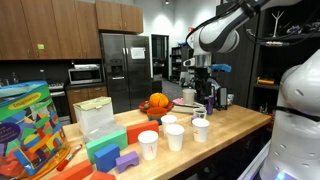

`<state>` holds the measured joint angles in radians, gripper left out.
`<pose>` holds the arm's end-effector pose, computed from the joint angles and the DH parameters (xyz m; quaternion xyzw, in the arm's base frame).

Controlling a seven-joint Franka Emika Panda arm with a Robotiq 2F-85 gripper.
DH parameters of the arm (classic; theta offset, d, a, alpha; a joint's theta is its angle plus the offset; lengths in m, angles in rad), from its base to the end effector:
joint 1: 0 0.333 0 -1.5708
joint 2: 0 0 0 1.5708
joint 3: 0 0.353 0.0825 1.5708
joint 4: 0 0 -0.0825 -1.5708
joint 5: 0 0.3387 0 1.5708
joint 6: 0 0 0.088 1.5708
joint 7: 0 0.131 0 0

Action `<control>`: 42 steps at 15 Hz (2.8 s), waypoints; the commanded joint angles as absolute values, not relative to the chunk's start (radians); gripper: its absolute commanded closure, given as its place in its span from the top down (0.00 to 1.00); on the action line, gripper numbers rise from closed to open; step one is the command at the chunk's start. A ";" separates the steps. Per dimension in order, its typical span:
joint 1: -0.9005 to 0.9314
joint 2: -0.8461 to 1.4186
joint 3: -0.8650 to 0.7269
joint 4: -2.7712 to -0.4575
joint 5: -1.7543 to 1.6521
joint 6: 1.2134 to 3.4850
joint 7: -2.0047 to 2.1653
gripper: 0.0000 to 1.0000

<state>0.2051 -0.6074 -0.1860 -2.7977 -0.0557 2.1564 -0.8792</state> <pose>0.2743 0.0033 0.4036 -0.8853 -0.4637 0.0064 0.0355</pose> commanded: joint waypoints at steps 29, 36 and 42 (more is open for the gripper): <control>0.190 -0.233 -0.128 -2.790 0.078 2.518 -1.298 1.00; 0.162 -0.169 -0.094 -2.787 0.088 2.550 -1.326 1.00; 0.146 -0.141 -0.060 -2.785 0.058 2.606 -1.295 0.54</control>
